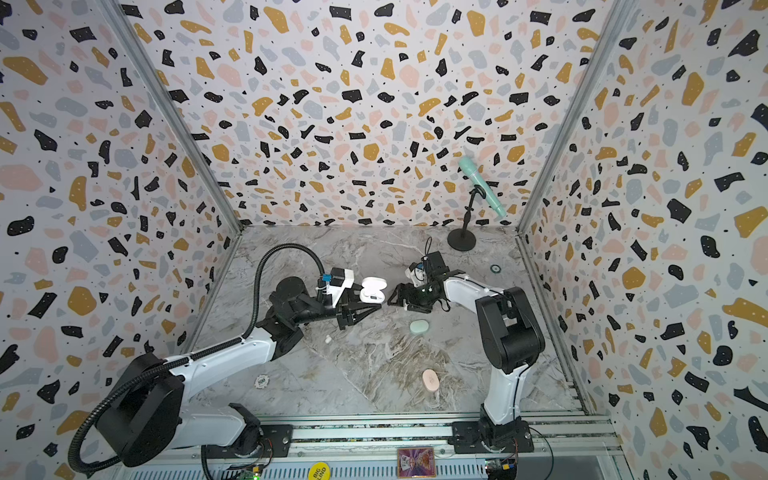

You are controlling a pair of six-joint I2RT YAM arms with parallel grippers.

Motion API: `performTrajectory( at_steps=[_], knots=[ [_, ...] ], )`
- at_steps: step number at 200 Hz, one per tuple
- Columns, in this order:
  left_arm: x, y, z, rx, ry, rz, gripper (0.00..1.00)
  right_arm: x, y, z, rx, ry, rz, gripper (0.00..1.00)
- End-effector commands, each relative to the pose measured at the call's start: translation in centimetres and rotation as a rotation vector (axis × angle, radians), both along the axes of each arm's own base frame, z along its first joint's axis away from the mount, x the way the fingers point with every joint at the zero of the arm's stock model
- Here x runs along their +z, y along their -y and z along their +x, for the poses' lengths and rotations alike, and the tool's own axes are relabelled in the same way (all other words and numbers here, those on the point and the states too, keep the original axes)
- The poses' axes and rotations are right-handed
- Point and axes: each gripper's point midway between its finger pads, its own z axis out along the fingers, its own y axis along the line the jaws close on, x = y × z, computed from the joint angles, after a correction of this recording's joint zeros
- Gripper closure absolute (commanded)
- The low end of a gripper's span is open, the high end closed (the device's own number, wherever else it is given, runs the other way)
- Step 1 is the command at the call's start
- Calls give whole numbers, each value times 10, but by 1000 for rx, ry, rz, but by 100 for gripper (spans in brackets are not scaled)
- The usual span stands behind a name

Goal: Insert the wireless bluetooth earbuds into the charging case
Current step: 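Lower the right gripper over the white earbud beside the mint-green case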

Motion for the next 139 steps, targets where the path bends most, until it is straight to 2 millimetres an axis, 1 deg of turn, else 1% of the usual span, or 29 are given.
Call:
performTrajectory(
  at_steps=[1, 16, 37, 54, 69, 98, 139],
  knots=[
    [9, -2, -3, -13, 47, -27, 68, 18, 12, 2, -19, 35, -29, 13],
    [10, -2, -4, -14, 49, -28, 68, 14, 20, 2, -33, 36, -54, 13],
    [11, -3, -4, -12, 50, -30, 68, 10, 24, 3, -42, 41, -81, 13],
    [12, -2, -4, -12, 50, -32, 68, 3, 26, 5, -45, 38, -114, 21],
    [12, -3, -4, -12, 48, -34, 68, -7, 27, 7, -33, 48, -186, 24],
    [12, -6, -2, -1, 46, -36, 68, -21, 30, 9, -25, 89, -346, 24],
    [15, -18, 6, 38, 33, -53, 68, -24, 24, 14, -24, 152, -491, 24]
  ],
)
